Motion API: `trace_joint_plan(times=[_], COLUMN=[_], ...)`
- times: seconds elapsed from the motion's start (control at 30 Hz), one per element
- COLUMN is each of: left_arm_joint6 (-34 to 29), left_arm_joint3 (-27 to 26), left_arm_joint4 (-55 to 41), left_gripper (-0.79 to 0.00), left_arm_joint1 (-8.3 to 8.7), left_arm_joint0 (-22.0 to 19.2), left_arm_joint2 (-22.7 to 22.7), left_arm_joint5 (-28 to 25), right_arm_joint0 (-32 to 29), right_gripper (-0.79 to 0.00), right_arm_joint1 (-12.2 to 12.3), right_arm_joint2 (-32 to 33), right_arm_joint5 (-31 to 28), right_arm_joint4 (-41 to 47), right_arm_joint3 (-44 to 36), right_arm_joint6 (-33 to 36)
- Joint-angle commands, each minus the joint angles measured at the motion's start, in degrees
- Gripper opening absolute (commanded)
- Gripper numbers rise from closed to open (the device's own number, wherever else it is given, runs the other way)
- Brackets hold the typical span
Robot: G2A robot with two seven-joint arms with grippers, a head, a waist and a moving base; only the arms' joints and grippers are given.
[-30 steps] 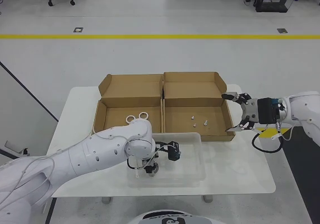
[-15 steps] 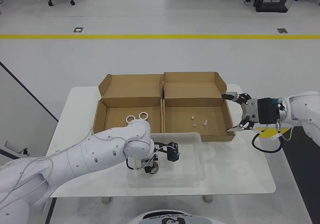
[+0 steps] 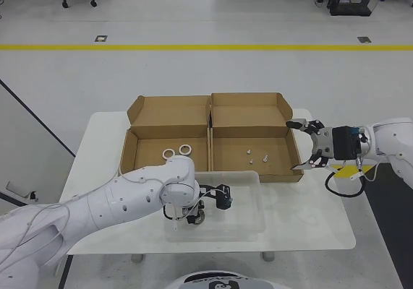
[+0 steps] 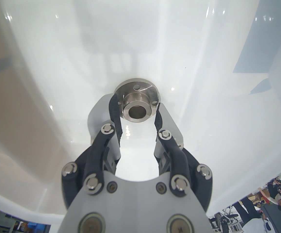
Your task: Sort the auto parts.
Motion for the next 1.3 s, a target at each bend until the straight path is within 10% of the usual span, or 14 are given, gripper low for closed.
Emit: trace_joint_plan(times=[0.0,0.5,0.73,1.27], left_arm_joint6=[0.04,0.37,0.46,-3.40], left_arm_joint3=[0.01,1.30,1.95,-3.48], left_arm_joint4=[-0.02,0.24,0.40,-5.48], left_gripper=[-0.437,-0.471,-0.785,-0.785], left_arm_joint1=[-0.09,-0.65,-0.99,0.98], left_arm_joint0=[-0.13,0.26,0.38,-4.54], left_arm_joint2=[0.00,0.00,0.00,-1.86], left_arm_joint5=[-0.04,-0.37,-0.46,3.40], right_arm_joint0=[0.00,0.00,0.00,0.00], right_gripper=[0.000,0.000,0.000,0.000], right_arm_joint1=[0.00,0.00,0.00,0.00], right_arm_joint2=[0.00,0.00,0.00,0.00], right_arm_joint5=[0.00,0.00,0.00,0.00], right_arm_joint4=[0.00,0.00,0.00,0.00], right_arm_joint3=[0.00,0.00,0.00,0.00], right_arm_joint6=[0.00,0.00,0.00,0.00])
